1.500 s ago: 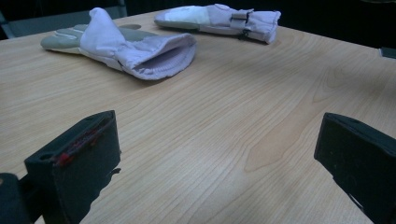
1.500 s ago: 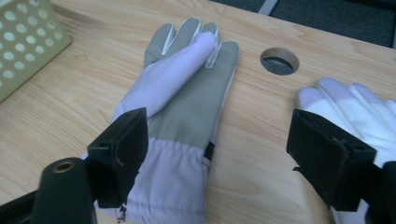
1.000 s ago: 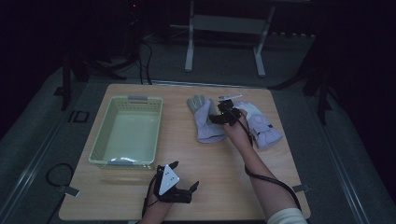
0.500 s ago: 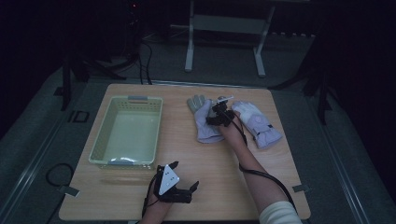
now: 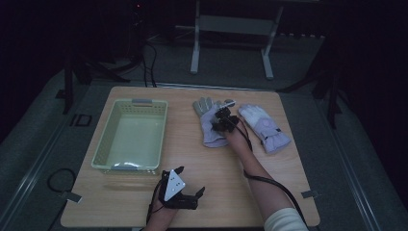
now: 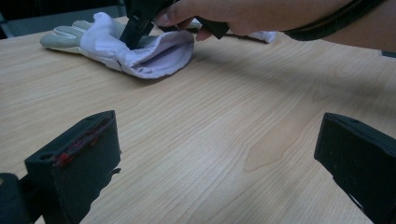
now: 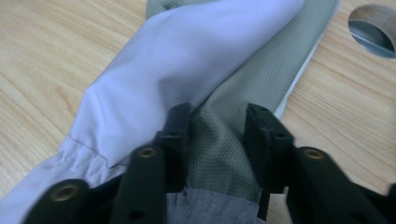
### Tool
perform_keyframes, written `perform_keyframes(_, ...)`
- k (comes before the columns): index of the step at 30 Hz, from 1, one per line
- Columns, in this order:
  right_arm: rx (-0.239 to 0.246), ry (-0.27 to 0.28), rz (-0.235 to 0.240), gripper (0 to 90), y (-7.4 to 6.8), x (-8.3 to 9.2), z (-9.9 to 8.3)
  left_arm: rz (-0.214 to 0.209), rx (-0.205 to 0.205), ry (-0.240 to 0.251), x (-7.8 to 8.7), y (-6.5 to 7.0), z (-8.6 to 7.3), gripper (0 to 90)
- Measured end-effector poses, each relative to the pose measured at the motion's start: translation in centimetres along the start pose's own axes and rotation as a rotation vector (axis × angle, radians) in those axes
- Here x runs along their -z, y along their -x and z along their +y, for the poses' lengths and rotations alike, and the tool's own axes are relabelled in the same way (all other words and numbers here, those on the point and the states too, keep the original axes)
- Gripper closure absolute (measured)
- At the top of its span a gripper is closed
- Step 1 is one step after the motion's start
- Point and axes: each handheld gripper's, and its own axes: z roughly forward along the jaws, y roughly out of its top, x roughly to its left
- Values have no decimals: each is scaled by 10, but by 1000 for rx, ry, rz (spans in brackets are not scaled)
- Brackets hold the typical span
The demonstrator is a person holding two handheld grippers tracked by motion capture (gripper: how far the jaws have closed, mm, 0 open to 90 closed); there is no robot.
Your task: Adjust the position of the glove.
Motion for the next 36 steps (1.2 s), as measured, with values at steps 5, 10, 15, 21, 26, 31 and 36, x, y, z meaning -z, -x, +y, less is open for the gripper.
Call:
perform_keyframes(5, 46, -3, -46, 846, -9, 4, 2, 0, -3, -2, 0, 0, 0, 1)
perform_keyframes(10, -63, 28, -1, 858, -7, 13, 3, 1, 1, -2, 0, 0, 0, 2)
perform_keyframes(15, -131, 74, 16, 860, -7, 37, 0, 4, 2, -2, 0, 0, 0, 2)
perform_keyframes(21, -178, 126, 25, 860, -12, 60, -4, 8, 1, 0, 0, 0, 0, 2)
perform_keyframes(26, -184, 195, 23, 860, -24, 90, -13, 9, 1, -1, 0, 0, 0, 2)
perform_keyframes(31, -203, 244, 25, 860, -30, 119, -26, 9, 1, 0, 0, 0, 0, 2)
perform_keyframes(36, -244, 267, 46, 859, -35, 136, -43, 7, 0, 0, 0, 0, 0, 2)
